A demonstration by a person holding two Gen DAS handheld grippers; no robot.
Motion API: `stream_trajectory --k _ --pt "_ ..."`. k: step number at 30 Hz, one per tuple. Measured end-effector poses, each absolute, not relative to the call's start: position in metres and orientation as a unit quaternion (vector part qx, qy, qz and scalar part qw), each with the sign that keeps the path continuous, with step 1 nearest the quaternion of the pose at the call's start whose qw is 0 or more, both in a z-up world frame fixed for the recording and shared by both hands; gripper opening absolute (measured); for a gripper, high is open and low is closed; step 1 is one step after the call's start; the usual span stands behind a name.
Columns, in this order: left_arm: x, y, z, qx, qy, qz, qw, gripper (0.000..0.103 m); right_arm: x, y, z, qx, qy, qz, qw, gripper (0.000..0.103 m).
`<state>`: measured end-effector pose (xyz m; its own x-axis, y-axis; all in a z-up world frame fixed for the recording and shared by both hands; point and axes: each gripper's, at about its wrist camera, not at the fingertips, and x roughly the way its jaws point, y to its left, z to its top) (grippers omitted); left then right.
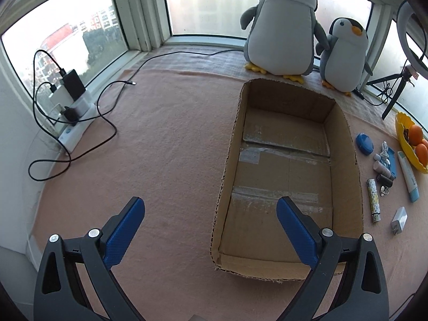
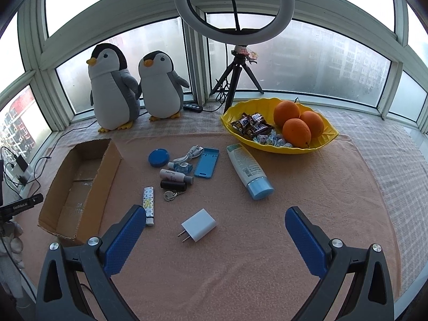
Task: Organize rigid objects
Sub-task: 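Move the right gripper to the white charger and close on it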
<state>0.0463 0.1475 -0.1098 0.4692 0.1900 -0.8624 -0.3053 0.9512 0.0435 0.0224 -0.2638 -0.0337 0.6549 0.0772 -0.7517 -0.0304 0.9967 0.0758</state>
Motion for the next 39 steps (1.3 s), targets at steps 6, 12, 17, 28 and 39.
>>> stream_trajectory --k 6,12,17,28,39 --pt "0.055 0.155 -0.137 -0.070 0.523 0.144 0.837 0.092 0.035 -0.266 -0.048 0.025 0.443 0.038 0.895 0.103" --pt "0.058 0.156 -0.149 -0.068 0.534 0.141 0.831 0.088 0.054 -0.264 -0.074 0.046 0.493 0.038 0.868 0.103" --pt "0.058 0.157 -0.156 -0.073 0.542 0.137 0.826 0.080 0.068 -0.265 -0.093 0.080 0.520 0.027 0.850 0.102" --pt "0.060 0.159 -0.171 -0.078 0.556 0.133 0.817 0.070 0.099 -0.264 -0.144 0.126 0.589 0.009 0.798 0.078" --pt "0.061 0.158 -0.174 -0.079 0.556 0.126 0.818 0.066 0.113 -0.265 -0.171 0.159 0.624 -0.001 0.765 0.069"
